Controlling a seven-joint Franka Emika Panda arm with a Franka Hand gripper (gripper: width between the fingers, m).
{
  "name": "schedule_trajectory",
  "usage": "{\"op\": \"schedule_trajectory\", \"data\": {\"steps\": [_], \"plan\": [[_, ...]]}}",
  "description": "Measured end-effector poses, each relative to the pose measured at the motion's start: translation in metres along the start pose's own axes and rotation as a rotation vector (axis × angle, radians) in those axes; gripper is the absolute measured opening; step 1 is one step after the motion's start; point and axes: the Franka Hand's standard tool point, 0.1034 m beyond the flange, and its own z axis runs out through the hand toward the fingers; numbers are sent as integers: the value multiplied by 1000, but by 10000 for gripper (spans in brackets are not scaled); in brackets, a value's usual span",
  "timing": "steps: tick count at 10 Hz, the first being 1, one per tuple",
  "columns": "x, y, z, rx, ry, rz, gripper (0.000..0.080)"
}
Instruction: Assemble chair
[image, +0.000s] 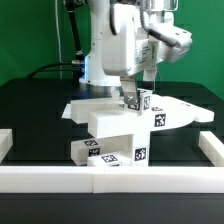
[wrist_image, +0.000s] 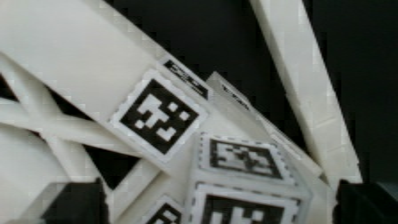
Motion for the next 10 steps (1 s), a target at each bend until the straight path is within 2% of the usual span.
{"op": "schedule_trajectory", "data": {"steps": [8,10], "plan": [[-1,-2,-2,-5,31,-756,649],[0,-2,-1,-10,37,-869,649]]}}
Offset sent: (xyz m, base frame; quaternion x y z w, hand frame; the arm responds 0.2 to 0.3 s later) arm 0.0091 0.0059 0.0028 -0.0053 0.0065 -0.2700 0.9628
